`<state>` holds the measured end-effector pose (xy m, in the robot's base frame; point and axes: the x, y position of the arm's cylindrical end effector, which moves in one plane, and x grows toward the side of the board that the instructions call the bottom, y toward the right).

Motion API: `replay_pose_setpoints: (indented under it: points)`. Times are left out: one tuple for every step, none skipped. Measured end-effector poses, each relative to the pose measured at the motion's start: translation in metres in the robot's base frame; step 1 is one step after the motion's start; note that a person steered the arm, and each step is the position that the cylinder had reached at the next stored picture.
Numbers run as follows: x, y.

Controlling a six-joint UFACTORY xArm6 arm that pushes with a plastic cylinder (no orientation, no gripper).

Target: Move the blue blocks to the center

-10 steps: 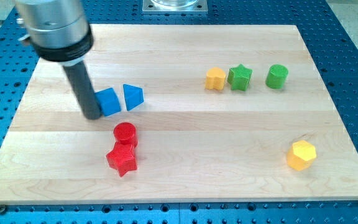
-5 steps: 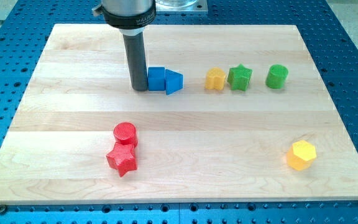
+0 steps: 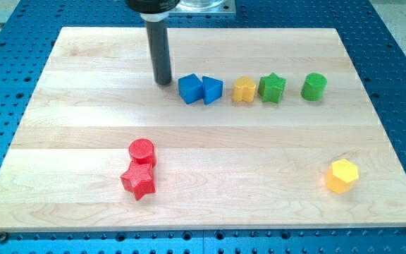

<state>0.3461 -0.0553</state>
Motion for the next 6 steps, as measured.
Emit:
replay_pose_setpoints:
  points:
    - [0.002,0.024]
    - [0.014,0.024]
    - [0.012,0.024]
    - [-0.001,-0.017]
    - [0.059,-0.028]
    - [0.099,-0.012]
